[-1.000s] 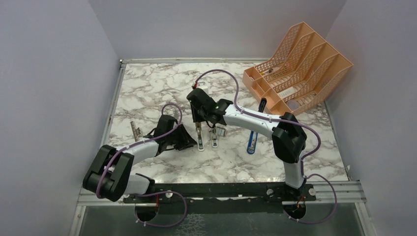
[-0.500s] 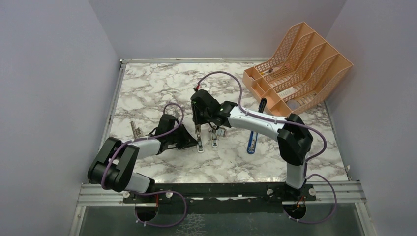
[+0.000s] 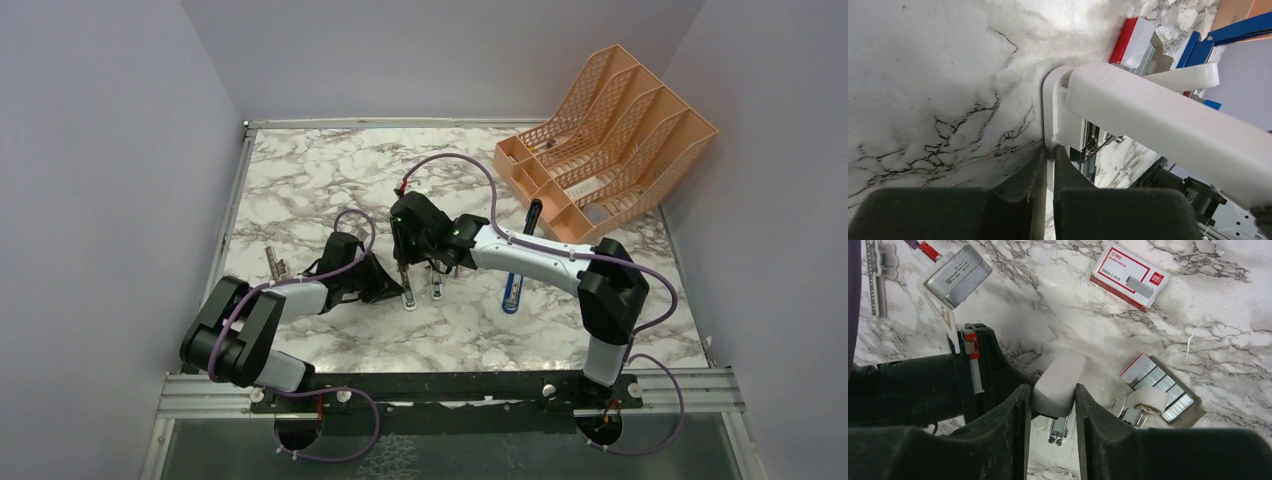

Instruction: Load the staples into the stapler

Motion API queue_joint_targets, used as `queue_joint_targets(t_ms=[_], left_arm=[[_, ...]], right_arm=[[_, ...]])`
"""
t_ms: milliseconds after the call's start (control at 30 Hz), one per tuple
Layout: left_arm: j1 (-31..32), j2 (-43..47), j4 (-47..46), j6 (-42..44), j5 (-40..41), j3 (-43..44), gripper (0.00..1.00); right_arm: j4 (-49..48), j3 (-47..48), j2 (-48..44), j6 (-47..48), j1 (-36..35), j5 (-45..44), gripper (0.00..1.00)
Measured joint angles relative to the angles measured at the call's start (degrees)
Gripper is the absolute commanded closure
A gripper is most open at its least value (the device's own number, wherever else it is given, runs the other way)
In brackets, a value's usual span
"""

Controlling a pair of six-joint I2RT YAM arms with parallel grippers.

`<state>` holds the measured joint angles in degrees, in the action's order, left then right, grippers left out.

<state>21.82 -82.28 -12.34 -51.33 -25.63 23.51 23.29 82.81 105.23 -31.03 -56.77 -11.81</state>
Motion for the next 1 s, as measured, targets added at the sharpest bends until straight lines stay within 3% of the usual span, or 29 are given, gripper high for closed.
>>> queue_joint_targets(t_ms=[533, 1000], left_arm=[[0.07, -0.57, -0.44, 0.00, -0.15, 0.11, 0.94], [0.46, -0.02, -0.35, 0.17, 1.07, 0.11, 0.91]], right_arm=[[1.92, -6.38, -3.63, -4.31, -5.22, -1.97, 0.72], [4.07, -8.72, -0.28, -9.99, -8.55, -4.50, 0.73]])
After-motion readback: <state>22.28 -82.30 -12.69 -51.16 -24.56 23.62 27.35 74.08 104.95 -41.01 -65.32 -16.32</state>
